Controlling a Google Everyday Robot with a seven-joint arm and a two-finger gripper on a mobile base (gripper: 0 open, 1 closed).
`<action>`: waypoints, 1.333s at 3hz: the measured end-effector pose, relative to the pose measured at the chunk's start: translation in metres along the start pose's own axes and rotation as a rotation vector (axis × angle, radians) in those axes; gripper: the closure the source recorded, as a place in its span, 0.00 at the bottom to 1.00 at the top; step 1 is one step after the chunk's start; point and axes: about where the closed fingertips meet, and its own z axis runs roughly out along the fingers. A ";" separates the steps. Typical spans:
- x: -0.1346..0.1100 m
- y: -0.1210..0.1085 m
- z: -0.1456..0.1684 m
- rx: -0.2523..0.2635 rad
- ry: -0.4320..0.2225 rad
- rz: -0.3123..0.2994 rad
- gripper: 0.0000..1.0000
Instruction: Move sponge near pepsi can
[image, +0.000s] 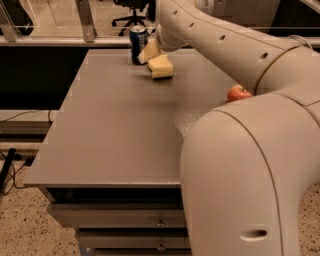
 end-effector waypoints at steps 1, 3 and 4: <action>0.013 -0.023 -0.025 -0.070 -0.110 0.011 0.00; 0.043 -0.080 -0.058 -0.213 -0.347 0.109 0.00; 0.056 -0.095 -0.077 -0.227 -0.392 0.102 0.00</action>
Offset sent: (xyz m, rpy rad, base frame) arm -0.0585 -0.1484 0.0362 0.3189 -0.2703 0.1406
